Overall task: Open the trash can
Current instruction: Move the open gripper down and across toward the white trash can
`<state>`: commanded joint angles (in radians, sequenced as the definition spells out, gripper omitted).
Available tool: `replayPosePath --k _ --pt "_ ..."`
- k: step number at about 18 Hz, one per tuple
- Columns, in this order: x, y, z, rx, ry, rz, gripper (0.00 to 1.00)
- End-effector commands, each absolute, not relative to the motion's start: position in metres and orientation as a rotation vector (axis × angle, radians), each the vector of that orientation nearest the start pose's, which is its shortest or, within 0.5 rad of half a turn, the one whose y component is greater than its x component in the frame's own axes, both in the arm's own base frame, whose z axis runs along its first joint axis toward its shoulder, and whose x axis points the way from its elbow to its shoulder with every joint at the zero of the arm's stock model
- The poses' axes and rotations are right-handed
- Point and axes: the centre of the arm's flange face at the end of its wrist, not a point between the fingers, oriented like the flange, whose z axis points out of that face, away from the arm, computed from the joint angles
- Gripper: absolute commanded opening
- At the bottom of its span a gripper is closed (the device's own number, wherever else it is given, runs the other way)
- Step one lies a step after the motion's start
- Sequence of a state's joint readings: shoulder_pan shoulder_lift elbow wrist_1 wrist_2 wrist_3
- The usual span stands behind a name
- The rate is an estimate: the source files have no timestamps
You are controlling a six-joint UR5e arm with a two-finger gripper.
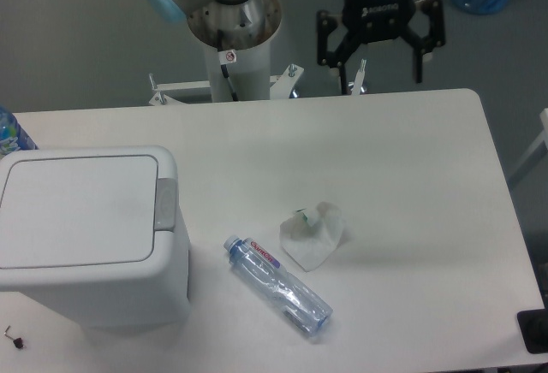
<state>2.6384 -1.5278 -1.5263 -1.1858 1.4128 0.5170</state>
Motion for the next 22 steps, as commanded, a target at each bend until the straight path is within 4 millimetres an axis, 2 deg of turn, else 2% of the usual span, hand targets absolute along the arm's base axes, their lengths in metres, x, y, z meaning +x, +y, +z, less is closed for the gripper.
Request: replayPosePath --k 9,18,22 --pt "-0.369 0.378 0.579 -2.564 -0.765 0.282 1.0" --pt "-0.356 0.401 0.569 -2.569 -0.777 0.233 1.0" --pt "-0.356 0.403 0.568 -2.565 -0.795 0.224 1.0"
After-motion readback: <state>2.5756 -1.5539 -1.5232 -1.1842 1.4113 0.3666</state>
